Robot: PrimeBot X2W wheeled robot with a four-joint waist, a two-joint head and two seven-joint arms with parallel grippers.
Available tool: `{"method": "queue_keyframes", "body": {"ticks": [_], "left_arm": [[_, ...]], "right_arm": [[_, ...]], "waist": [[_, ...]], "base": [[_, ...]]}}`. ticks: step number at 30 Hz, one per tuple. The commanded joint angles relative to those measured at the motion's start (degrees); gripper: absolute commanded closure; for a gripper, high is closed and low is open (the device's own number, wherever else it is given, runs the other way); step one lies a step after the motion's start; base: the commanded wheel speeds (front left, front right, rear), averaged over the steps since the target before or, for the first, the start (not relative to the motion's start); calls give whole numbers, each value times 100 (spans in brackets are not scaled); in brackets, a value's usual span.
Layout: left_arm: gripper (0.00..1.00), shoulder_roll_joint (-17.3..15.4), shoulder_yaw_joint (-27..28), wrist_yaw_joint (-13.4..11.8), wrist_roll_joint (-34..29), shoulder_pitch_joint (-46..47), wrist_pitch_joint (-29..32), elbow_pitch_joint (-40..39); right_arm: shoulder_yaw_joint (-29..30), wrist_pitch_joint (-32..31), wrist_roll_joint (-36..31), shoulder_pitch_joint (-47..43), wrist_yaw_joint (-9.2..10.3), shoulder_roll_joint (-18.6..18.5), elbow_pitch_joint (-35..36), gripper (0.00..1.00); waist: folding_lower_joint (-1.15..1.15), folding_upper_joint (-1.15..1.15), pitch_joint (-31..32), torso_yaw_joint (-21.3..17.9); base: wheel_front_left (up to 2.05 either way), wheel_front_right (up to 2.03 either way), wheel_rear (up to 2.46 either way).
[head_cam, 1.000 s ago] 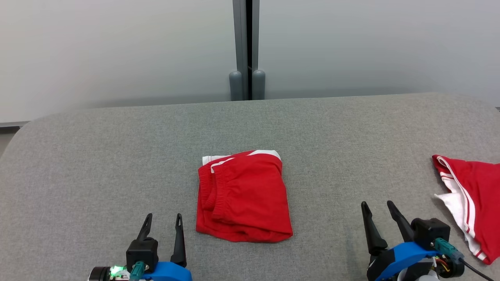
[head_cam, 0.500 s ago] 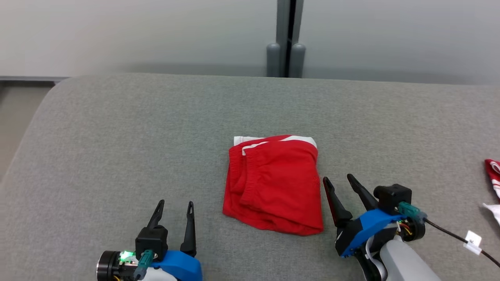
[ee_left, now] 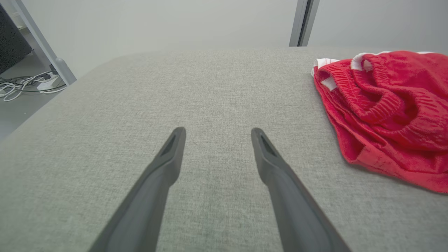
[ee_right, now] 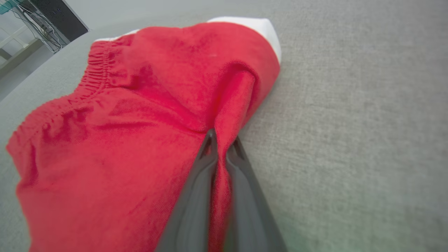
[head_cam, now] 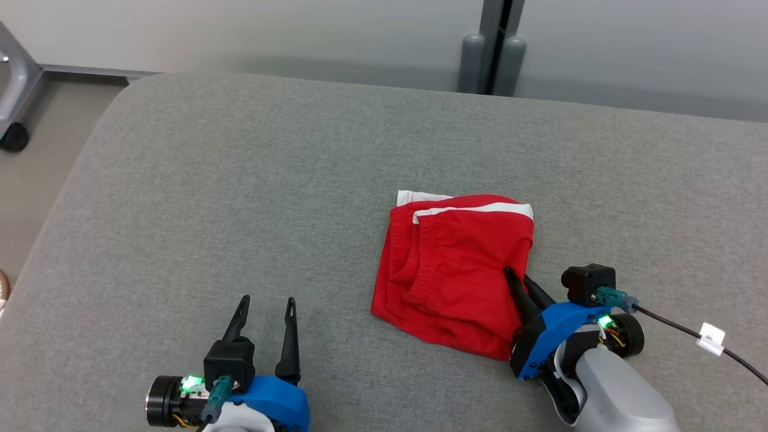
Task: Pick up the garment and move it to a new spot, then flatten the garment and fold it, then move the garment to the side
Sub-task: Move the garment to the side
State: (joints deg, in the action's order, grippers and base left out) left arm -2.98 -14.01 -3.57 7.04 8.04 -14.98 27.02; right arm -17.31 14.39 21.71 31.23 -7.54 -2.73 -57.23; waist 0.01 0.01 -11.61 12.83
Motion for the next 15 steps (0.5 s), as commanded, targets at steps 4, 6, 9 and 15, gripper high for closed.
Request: {"method": "queue_keyframes", "body": {"ticks": [4, 6, 9, 15], "left_arm": [[0, 11, 15, 40, -44, 57, -26, -55], [0, 10, -18, 61, -64, 69, -26, -69], [0, 10, -61, 109, -70, 99, -26, -59], [0, 8, -73, 142, -62, 177, -27, -63]], "right_arm": [[11, 67, 132, 3, 12, -59, -45, 100], [82, 80, 97, -23, 11, -50, 108, 100], [125, 82, 18, -176, 8, -36, 355, 100], [-1, 84, -13, -393, 7, -29, 669, 100]], "waist": [[-1, -1, 110, -390], [-1, -1, 165, -625], [-1, -1, 234, -1062], [-1, -1, 270, -2139]], "base": [[0, 0, 0], [0, 0, 0], [0, 0, 0], [0, 0, 0]]}}
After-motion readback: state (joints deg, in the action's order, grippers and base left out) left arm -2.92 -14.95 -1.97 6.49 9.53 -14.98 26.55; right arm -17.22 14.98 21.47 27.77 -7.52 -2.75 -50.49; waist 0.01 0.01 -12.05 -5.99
